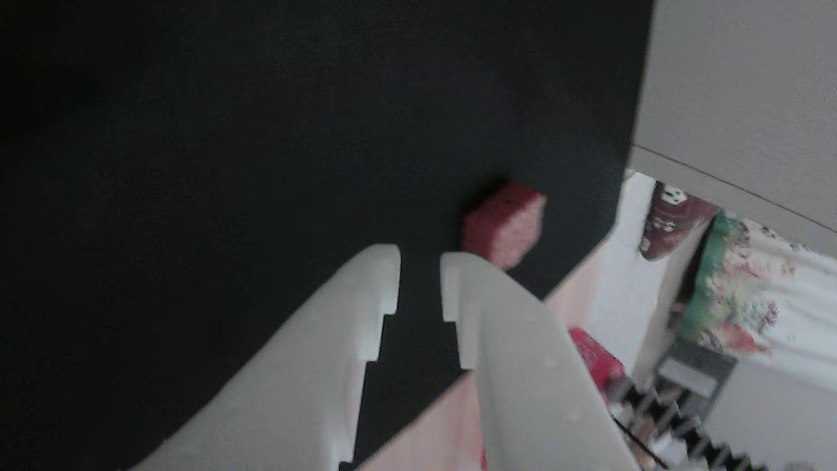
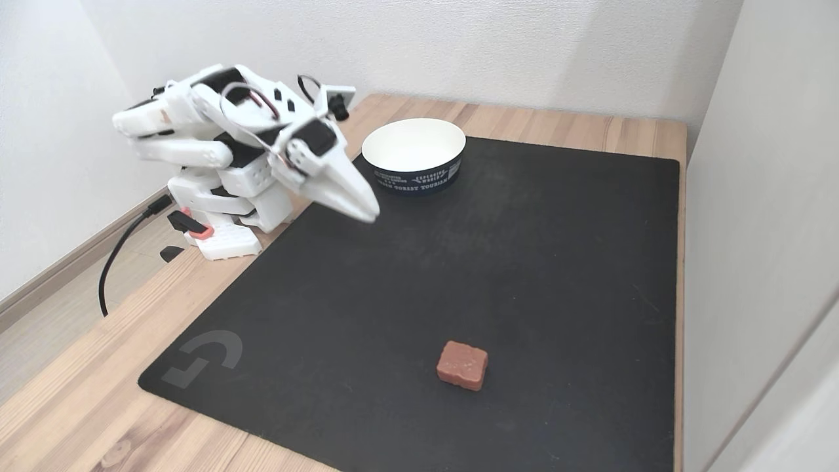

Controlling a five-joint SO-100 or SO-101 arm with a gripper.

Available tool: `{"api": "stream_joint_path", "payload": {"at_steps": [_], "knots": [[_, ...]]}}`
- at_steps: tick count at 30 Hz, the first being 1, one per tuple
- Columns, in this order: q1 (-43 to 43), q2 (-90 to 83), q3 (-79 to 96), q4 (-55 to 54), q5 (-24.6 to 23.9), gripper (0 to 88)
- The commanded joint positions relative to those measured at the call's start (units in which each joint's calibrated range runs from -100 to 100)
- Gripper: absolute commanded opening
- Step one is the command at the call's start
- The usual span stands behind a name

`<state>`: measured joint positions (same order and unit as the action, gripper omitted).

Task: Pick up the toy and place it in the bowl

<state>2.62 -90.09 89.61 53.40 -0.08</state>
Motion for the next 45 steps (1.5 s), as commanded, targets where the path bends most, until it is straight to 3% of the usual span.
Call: {"api": "stream_joint_path", "payload": {"at_steps": [1, 21, 45], "knots": [[2.4, 8.5, -12.0, -0.5, -0.3, 2.3], [13.2, 61.4, -61.5, 0.5, -0.2, 2.2], [17.2, 116.5, -124.9, 18.2, 0.2, 2.2]]}}
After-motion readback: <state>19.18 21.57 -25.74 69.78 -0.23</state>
